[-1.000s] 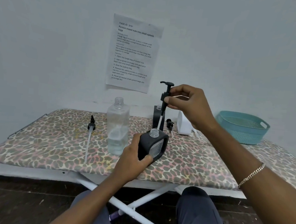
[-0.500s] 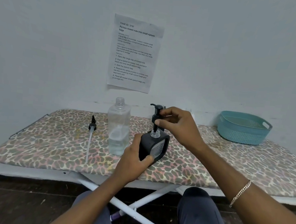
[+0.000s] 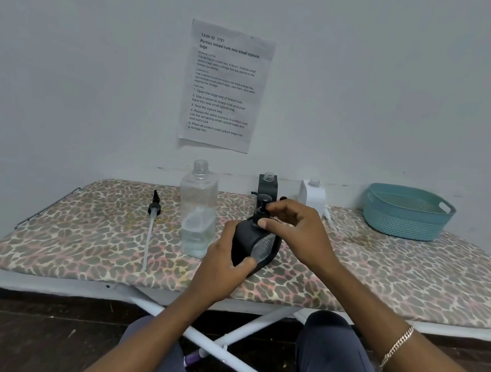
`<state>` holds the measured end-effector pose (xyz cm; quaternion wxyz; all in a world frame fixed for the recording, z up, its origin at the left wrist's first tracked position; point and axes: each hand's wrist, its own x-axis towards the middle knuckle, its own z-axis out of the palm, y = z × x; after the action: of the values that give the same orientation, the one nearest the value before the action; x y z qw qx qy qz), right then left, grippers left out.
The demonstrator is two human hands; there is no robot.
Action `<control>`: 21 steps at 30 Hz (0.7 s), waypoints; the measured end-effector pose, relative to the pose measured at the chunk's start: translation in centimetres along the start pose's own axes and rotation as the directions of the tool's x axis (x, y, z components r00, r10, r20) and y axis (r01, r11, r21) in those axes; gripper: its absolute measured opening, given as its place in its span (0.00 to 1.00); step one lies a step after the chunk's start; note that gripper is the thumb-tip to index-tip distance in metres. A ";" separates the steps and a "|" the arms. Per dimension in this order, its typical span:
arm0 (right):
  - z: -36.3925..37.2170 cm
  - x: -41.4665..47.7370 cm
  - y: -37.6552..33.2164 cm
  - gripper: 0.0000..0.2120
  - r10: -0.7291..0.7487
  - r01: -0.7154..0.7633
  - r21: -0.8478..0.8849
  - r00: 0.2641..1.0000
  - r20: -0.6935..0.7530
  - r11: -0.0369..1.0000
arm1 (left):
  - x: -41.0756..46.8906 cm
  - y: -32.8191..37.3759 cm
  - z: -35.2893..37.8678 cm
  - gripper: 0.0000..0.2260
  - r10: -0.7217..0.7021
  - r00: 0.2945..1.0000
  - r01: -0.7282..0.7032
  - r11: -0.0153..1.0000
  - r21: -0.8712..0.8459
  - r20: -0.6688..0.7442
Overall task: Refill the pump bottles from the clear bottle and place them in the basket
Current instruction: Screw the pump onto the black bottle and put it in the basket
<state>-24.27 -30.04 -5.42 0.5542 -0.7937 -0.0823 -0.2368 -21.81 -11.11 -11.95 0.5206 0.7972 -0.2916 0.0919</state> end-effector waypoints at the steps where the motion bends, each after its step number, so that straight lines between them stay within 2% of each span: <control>1: 0.1 -0.1 0.2 0.11 -0.004 0.004 0.006 1.000 -0.007 1.000 | 0.0 0.0 0.0 0.21 0.000 1.000 0.000 1.000 0.000 0.002; 10: 1.8 0.0 0.8 0.16 0.035 -0.037 -0.040 0.998 -0.043 0.999 | 0.1 -0.1 0.1 0.20 0.020 1.000 -0.020 1.000 0.012 0.011; 14: 1.7 0.0 0.3 0.21 0.066 -0.068 -0.080 0.997 -0.033 0.994 | 0.0 -0.1 0.0 0.21 0.028 0.999 -0.029 0.999 0.020 0.023; 16: 1.4 0.1 0.4 0.19 0.077 -0.076 -0.081 0.997 0.003 0.994 | 0.1 -0.1 0.0 0.21 0.021 0.999 -0.021 1.000 0.018 0.025; 21: 0.4 0.4 0.3 0.13 0.054 -0.063 0.075 0.991 0.120 0.995 | 0.1 -0.2 0.0 0.21 0.026 0.999 -0.025 1.000 -0.012 0.030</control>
<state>-23.69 -29.82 -5.67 0.5860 -0.7859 -0.1010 -0.1696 -21.61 -11.10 -12.02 0.5197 0.7915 -0.3100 0.0849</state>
